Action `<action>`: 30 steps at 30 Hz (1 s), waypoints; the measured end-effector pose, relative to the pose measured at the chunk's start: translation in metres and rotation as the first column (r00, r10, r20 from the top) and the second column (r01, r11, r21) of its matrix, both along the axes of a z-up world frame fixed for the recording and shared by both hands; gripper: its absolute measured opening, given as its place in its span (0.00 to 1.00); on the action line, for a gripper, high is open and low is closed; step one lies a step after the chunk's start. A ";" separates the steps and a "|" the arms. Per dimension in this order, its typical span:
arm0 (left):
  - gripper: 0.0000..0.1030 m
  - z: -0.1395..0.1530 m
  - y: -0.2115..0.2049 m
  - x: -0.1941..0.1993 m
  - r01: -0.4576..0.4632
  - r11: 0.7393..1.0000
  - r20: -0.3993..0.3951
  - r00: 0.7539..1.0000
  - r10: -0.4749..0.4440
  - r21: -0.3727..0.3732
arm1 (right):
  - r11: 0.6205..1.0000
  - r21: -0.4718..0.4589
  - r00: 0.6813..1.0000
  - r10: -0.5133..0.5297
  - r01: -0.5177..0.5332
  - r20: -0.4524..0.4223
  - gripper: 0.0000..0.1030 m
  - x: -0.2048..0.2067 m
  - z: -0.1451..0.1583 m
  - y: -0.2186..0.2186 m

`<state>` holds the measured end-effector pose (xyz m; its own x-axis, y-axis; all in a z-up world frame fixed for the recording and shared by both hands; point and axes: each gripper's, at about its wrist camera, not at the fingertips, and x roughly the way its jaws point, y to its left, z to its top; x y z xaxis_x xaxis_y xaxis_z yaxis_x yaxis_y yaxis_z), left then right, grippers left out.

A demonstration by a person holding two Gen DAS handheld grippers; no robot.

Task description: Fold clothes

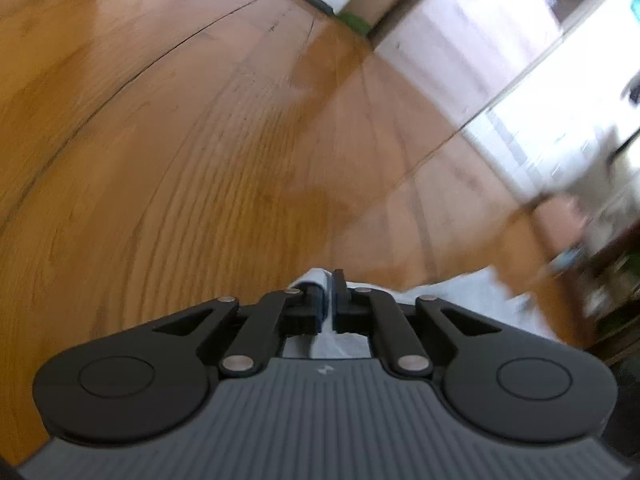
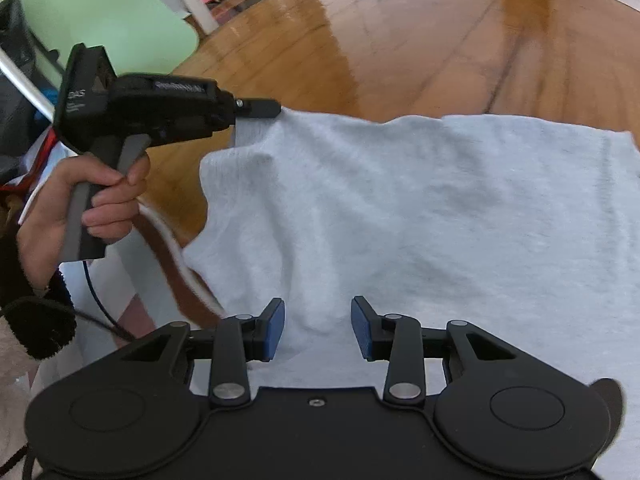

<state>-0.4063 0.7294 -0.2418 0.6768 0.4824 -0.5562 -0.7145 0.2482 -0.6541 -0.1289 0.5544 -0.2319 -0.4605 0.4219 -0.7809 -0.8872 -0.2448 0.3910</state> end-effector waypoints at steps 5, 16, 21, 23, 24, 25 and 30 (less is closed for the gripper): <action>0.62 0.020 -0.050 -0.016 -0.030 0.999 -0.049 0.998 0.033 0.045 | 0.999 0.006 0.999 -0.035 0.035 -0.033 0.41 -0.002 0.004 -0.012; 0.41 0.001 -0.077 0.028 0.124 0.991 -0.212 0.971 -0.112 0.043 | 0.960 0.000 0.960 -0.279 0.279 0.029 0.41 0.061 0.011 -0.071; 0.00 0.011 -0.082 0.037 0.130 0.984 -0.420 0.905 -0.069 0.119 | 0.913 0.010 0.910 -0.407 0.407 0.078 0.41 0.098 0.015 -0.109; 0.01 0.014 -0.080 0.033 0.086 0.988 -0.463 0.886 -0.016 0.131 | 0.881 0.014 0.876 -0.471 0.472 0.102 0.41 0.118 0.018 -0.128; 0.02 0.014 -0.080 0.031 0.049 0.991 -0.499 0.866 0.021 0.127 | 0.866 0.019 0.859 -0.497 0.499 0.121 0.41 0.128 0.019 -0.137; 0.04 0.014 -0.079 0.029 0.013 0.992 -0.534 0.844 0.056 0.125 | 0.848 0.028 0.837 -0.528 0.530 0.143 0.41 0.139 0.021 -0.148; 0.25 0.030 -0.092 0.015 -0.050 0.989 -0.552 0.825 0.119 0.138 | 0.709 0.068 0.690 -0.700 0.702 0.185 0.42 0.205 0.029 -0.205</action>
<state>-0.3911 0.6369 -0.2120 0.2214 0.6057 -0.7642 -0.9700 0.2176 -0.1086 0.0756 0.3497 -0.2031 0.1181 0.5569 -0.8221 -0.8537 0.4799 0.2025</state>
